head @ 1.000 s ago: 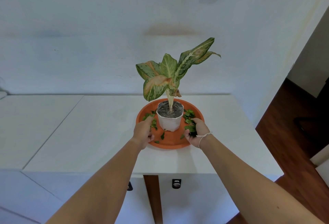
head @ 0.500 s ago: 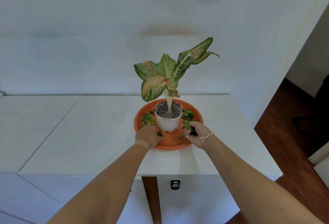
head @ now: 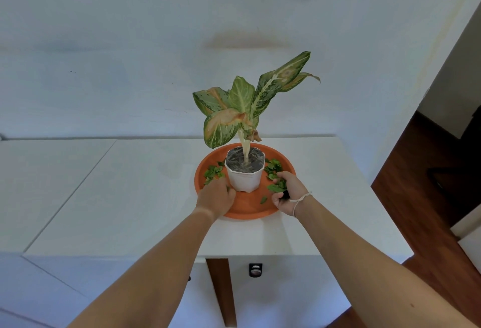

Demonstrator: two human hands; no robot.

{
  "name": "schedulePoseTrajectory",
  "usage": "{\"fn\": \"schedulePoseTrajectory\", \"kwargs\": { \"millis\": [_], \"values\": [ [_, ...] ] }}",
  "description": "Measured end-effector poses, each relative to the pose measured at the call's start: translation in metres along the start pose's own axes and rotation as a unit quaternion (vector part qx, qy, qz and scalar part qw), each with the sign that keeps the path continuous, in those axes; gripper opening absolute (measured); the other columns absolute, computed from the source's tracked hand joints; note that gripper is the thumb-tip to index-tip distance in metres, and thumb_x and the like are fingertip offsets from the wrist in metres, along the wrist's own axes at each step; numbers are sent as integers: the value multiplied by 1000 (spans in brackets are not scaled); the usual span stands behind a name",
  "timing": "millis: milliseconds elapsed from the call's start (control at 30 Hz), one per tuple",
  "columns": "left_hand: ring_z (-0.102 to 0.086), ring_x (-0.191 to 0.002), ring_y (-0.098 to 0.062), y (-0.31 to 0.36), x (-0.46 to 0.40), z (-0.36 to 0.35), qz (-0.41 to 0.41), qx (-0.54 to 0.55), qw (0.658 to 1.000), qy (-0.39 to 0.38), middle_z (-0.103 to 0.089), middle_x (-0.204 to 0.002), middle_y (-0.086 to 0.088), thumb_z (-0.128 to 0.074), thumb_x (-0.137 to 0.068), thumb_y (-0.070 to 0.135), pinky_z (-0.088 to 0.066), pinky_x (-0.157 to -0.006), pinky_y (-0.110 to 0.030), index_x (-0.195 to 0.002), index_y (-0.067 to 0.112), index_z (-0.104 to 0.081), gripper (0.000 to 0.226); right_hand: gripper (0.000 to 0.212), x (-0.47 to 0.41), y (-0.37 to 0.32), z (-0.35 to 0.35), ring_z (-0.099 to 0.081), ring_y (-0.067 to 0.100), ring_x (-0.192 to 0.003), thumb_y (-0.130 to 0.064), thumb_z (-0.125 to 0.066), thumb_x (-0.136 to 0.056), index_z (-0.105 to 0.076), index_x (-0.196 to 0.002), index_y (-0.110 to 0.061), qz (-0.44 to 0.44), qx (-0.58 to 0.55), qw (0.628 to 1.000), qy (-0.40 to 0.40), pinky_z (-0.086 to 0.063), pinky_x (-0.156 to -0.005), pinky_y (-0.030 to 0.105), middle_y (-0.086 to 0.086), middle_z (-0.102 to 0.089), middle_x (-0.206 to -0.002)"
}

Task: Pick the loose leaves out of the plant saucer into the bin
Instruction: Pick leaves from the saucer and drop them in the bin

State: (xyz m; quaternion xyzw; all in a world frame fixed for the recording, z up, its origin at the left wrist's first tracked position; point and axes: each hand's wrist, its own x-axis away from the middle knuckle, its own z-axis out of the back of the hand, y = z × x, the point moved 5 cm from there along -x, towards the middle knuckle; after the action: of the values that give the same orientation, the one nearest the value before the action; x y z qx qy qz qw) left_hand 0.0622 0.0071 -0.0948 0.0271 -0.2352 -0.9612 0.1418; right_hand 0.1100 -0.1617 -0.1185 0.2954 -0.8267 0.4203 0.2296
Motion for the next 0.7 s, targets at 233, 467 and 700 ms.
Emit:
{"fn": "schedulePoseTrajectory", "kwargs": {
  "millis": [233,467,700],
  "values": [
    [-39,-56,-11,-10,-4,11,34,150,988,13,-42,-58,0,-33,-97,17,-29,-52,-27,-56,18,-38,41,12,7,-5,-10,-52,10,-51,-14,-64,-88,-57,-80,-8,-3,65,998,-24,-39,-30,10,6,-51,-70],
    [-47,-76,-19,-19,-8,14,43,141,989,10,-47,-72,0,-31,-101,16,-35,-64,-25,-67,15,-42,36,14,5,-5,-10,-53,5,-34,-6,-53,-93,-58,-80,-2,-38,102,991,-74,-40,-31,9,8,-56,-74],
    [-57,-110,-27,-25,-9,5,56,110,990,-63,-62,-121,-10,-39,-97,8,-47,-96,-33,-110,11,-63,28,25,2,-9,-3,-34,6,-32,-22,-63,-89,-46,-72,-16,9,193,981,-21,-23,-26,13,-2,-44,-49]
  ]
}}
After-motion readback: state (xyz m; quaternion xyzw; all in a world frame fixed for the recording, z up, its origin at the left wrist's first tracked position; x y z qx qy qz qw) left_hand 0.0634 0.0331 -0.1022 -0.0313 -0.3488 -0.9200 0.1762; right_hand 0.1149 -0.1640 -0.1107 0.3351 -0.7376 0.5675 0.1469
